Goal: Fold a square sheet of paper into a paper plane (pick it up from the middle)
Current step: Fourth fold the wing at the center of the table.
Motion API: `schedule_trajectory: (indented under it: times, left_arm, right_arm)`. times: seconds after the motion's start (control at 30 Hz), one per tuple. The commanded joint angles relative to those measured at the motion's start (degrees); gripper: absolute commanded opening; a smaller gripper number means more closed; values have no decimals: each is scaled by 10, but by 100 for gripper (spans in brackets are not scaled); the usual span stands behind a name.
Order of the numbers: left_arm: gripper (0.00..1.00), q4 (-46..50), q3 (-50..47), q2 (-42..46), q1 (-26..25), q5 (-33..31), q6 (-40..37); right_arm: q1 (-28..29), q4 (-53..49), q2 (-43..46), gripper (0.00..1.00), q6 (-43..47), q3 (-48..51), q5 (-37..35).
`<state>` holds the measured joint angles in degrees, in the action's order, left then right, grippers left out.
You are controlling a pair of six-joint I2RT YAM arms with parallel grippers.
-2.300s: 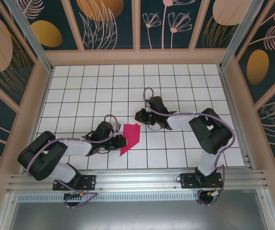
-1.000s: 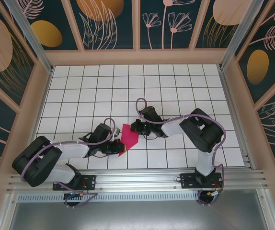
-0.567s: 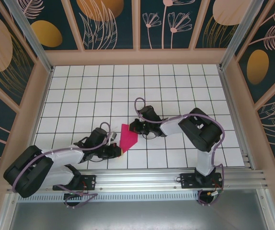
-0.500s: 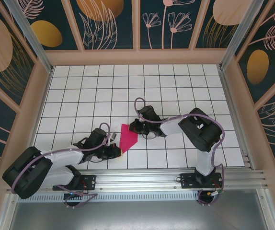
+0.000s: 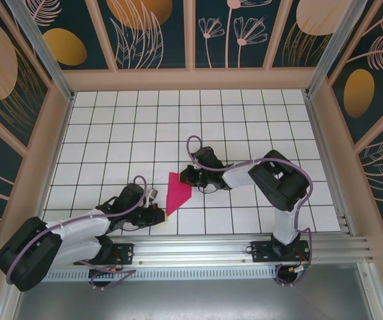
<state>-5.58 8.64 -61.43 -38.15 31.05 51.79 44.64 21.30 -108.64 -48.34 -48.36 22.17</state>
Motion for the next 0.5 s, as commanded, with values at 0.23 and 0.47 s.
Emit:
schedule_trajectory:
  times: [0.23, 0.47]
  left_arm:
    - [8, 66, 87, 100, 1, -101, 6]
    - [7, 50, 169, -26, 1, -161, -44]
  right_arm:
    - [6, -71, 16, 11, 50, -42, -39]
    - [4, -128, 85, 28, 66, -63, -79]
